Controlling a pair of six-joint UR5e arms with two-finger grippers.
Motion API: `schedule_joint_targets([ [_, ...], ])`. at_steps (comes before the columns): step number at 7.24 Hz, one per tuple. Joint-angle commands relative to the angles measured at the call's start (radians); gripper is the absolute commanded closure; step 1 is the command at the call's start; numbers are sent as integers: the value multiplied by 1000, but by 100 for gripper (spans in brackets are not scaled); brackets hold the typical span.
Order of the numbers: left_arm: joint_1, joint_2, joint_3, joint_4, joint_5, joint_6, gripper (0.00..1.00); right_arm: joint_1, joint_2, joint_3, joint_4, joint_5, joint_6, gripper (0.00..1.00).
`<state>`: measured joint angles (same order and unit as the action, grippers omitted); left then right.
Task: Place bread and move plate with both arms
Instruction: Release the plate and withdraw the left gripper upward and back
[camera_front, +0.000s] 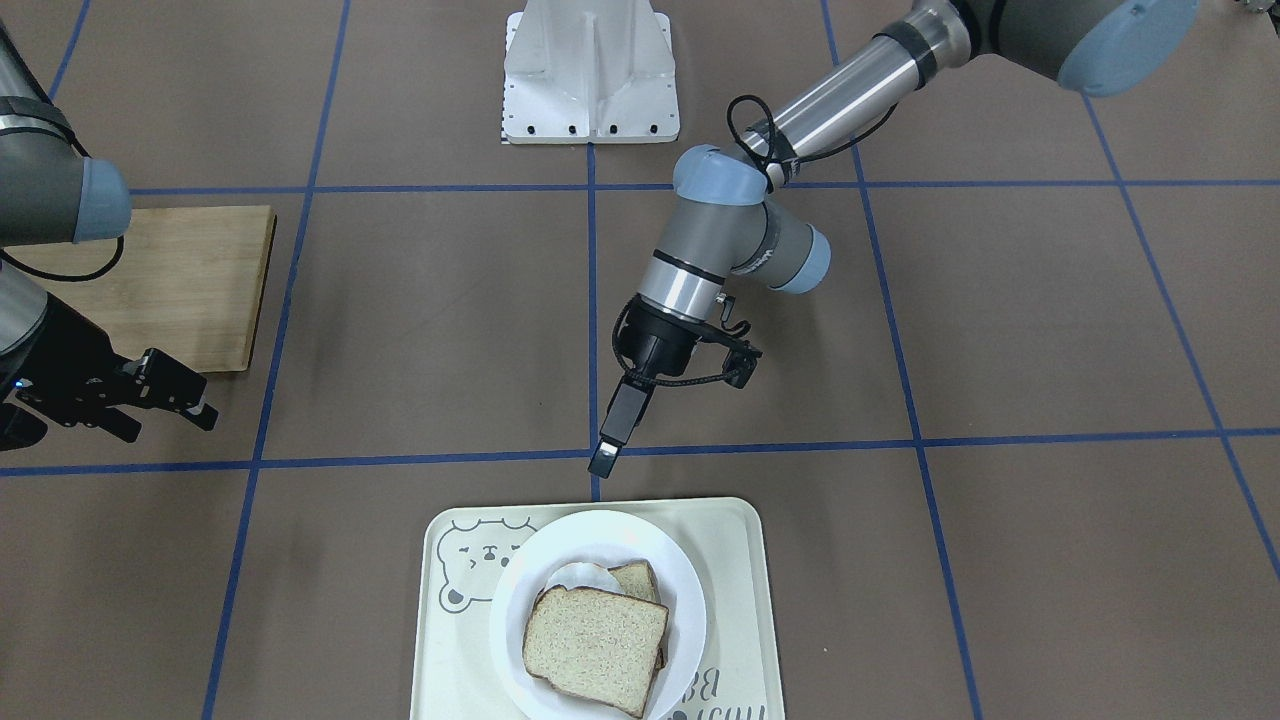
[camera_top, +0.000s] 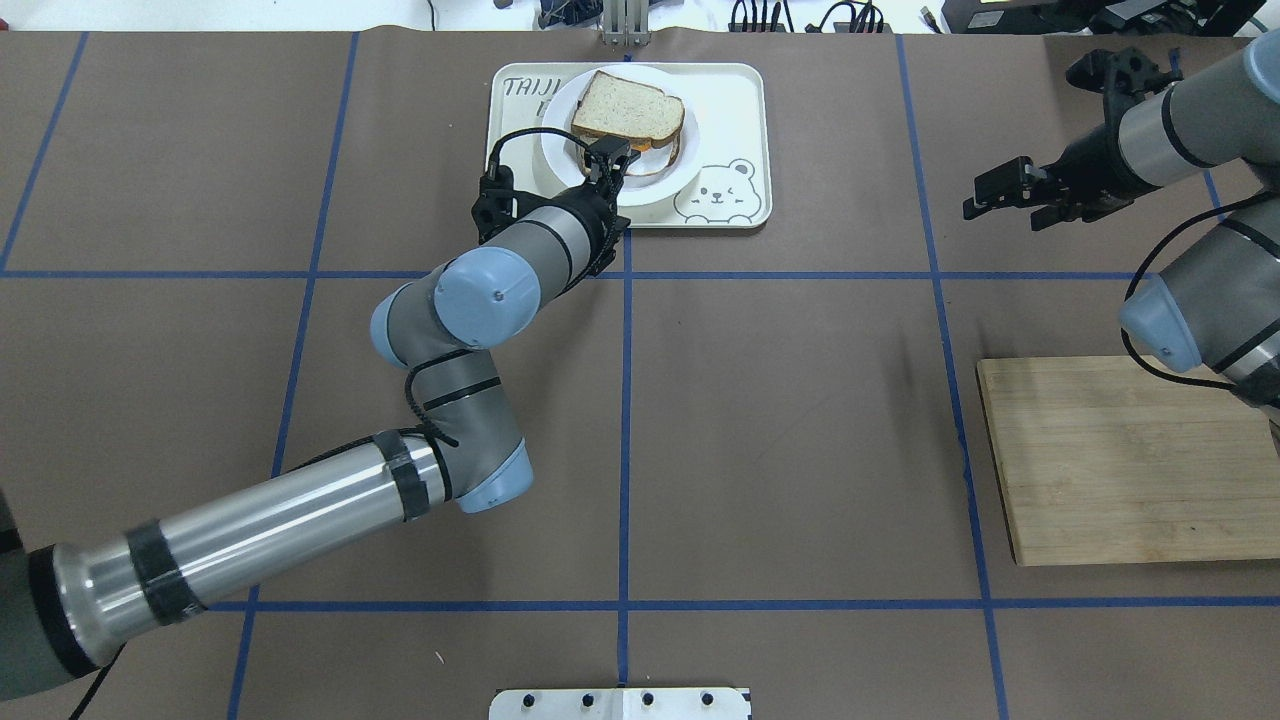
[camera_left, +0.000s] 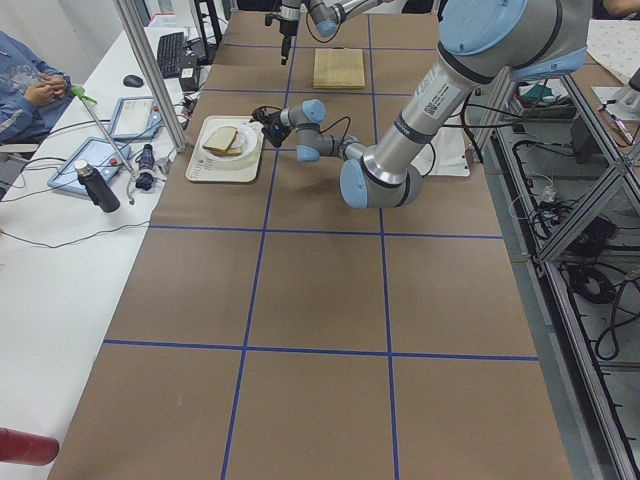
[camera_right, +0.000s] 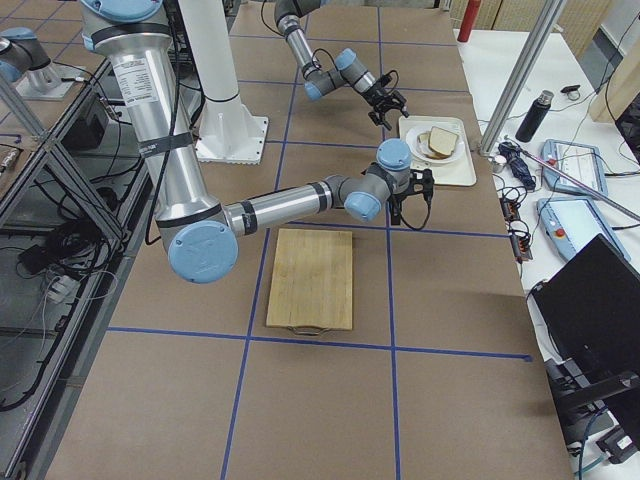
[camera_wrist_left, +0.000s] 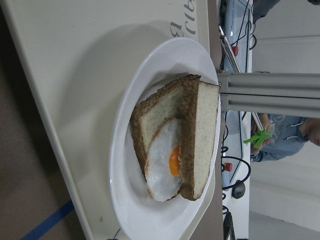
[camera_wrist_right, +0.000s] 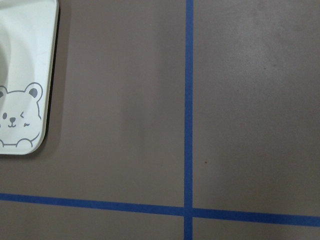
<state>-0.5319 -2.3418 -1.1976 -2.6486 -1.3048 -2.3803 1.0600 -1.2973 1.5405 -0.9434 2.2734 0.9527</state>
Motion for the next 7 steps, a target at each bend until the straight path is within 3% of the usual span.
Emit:
schedule_joint_targets([
  [1,-6,110,-132,22,-73,25,3,14,1,1,0,0,-2,1],
  [3,-23,189,-202,32,-61,370,3,96,3,13,-2,14,-3,1],
  [4,-72,250,-261,82,-62,432,3,101,4,15,-26,0,-3,1],
  [5,-147,252,-279,157,-62,511,3,100,18,13,-70,-49,-32,0],
  [6,-216,259,-321,267,-67,680,3,98,38,13,-163,-181,-151,0],
  [7,-270,274,-358,368,-68,839,3,107,65,9,-249,-237,-272,0],
])
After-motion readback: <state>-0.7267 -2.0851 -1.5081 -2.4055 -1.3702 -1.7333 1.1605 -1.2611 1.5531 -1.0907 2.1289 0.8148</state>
